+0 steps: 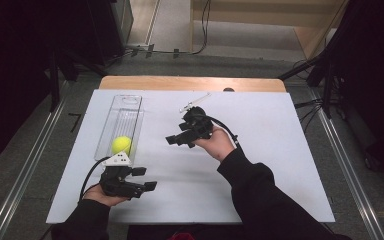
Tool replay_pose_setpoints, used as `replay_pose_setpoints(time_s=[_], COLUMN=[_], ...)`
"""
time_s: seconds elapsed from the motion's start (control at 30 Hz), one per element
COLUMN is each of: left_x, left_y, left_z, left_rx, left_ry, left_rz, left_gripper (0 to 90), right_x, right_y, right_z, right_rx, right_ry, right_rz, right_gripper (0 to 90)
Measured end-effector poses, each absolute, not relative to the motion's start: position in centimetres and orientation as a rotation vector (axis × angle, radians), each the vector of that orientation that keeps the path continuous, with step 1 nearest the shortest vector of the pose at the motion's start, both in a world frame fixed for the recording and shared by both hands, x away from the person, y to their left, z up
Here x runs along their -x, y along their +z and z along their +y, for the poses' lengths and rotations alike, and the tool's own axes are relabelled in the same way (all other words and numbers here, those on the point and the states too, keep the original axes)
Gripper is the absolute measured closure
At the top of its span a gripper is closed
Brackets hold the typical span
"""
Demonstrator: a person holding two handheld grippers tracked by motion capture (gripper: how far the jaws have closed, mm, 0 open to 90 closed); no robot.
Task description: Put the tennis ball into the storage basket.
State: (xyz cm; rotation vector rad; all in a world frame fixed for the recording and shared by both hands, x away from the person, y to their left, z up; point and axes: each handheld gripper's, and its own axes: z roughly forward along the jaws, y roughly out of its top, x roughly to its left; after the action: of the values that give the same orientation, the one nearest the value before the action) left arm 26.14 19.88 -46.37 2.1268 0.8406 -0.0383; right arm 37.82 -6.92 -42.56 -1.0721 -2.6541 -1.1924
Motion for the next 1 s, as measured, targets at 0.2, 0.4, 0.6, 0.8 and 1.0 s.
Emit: replay_pose_setpoints(time_s=[0.2,0.4,0.6,0.8,1.0], left_x=[-26.1,-26.1,-26.1,-26.1,-26.1], left_y=[-46.4,-46.4,-46.4,-46.4,-46.4], left_z=[19.9,19.8,19.8,19.7,19.7], left_rx=[-2.129,-2.129,-2.133,-2.138,-2.134], left_ry=[-0.035,-0.035,-0.034,-0.038,-0.039], left_rz=[0.843,0.844,0.845,0.841,0.84], left_gripper=[29.1,29.2,29.2,29.1,29.1], right_x=[-37.3,-37.1,-36.9,-36.8,-36.5], right_y=[-43.2,-43.5,-43.6,-43.8,-44.1], right_z=[-7.7,-8.5,-9.4,-10.7,-11.6], right_rx=[1.078,1.091,1.098,1.126,1.144], right_ry=[-1.166,-1.162,-1.178,-1.179,-1.168], right_rz=[-2.67,-2.671,-2.665,-2.653,-2.651], right_gripper=[20.1,20.1,20.1,20.2,20.2])
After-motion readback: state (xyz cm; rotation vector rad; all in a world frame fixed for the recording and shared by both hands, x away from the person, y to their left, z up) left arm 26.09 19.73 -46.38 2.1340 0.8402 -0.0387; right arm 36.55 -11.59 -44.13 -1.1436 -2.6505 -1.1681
